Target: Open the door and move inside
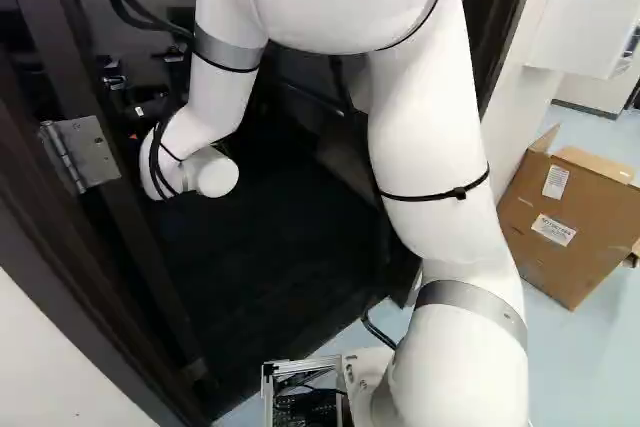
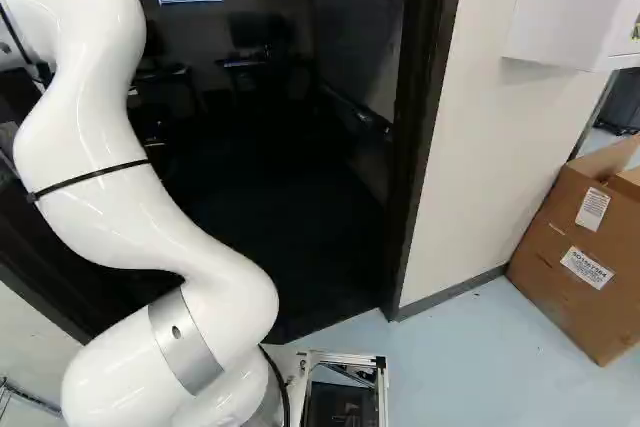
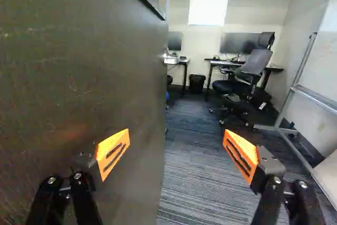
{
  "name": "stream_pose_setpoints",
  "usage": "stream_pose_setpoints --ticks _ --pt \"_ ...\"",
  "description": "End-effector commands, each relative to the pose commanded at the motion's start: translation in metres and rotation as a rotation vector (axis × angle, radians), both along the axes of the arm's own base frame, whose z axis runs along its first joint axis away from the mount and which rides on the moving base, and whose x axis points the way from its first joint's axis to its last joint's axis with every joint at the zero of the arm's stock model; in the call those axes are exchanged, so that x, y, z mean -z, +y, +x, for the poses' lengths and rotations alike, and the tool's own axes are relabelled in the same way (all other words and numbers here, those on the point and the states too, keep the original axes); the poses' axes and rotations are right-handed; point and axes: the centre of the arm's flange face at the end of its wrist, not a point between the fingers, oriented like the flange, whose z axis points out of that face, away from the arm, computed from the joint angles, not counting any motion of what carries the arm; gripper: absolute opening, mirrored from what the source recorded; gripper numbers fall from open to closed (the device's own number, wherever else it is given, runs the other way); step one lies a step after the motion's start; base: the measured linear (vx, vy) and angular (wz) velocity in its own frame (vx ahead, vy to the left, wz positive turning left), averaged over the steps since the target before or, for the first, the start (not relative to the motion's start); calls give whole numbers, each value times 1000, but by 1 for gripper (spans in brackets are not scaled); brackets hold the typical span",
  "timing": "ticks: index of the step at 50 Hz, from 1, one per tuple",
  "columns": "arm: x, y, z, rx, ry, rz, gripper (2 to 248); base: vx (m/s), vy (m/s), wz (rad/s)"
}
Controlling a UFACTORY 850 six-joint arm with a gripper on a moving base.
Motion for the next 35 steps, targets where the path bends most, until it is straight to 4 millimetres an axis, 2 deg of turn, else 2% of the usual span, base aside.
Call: stream_pose_setpoints --ticks 35 --pt "-4 7 -6 -109 -69 -15 247 0 -1 -1"
